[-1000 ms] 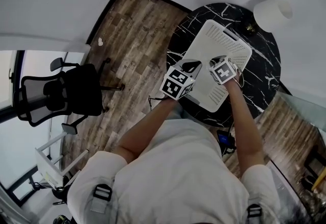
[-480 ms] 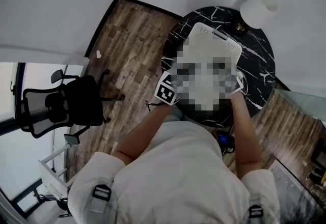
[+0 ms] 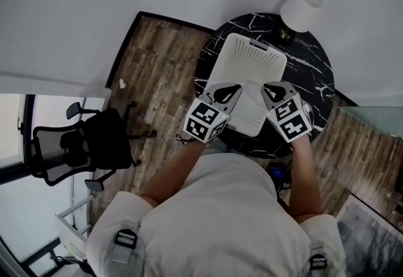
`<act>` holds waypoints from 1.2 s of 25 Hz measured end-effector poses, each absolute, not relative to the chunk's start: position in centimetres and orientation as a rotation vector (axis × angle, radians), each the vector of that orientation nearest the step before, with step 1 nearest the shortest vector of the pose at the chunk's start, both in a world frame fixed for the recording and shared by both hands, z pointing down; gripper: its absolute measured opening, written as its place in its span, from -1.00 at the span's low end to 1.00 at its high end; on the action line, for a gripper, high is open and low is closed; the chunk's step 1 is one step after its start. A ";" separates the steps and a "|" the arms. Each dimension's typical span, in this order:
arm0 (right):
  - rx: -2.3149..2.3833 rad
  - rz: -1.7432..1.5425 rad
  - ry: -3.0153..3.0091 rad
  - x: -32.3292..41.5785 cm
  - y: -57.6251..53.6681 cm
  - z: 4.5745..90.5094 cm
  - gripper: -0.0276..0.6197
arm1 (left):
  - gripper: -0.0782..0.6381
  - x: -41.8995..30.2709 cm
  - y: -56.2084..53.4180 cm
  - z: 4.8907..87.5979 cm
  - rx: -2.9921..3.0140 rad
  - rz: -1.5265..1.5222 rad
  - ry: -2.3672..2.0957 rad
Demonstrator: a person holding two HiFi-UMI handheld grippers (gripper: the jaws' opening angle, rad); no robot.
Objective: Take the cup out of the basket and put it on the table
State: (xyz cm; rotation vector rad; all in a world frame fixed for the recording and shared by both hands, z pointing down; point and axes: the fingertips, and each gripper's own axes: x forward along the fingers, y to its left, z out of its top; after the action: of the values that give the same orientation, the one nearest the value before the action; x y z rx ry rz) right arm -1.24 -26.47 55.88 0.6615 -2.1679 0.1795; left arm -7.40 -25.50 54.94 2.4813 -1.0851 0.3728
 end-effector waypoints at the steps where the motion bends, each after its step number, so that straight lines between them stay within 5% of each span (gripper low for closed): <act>1: 0.669 0.174 -2.173 -1.0 -26.1 55.3 -0.83 | -0.77 -7.2 -25.3 54.5 2.492 0.372 -1.081; 30: 1.038 0.304 -1.995 15.5 -19.1 52.8 -0.83 | -0.77 9.0 -20.8 53.8 2.705 0.443 -0.615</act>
State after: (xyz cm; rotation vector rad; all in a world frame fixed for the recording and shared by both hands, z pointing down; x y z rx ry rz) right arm 15.53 -19.14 52.78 1.0379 -1.9947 0.3045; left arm 8.95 -20.83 53.76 2.7046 -0.6153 0.4435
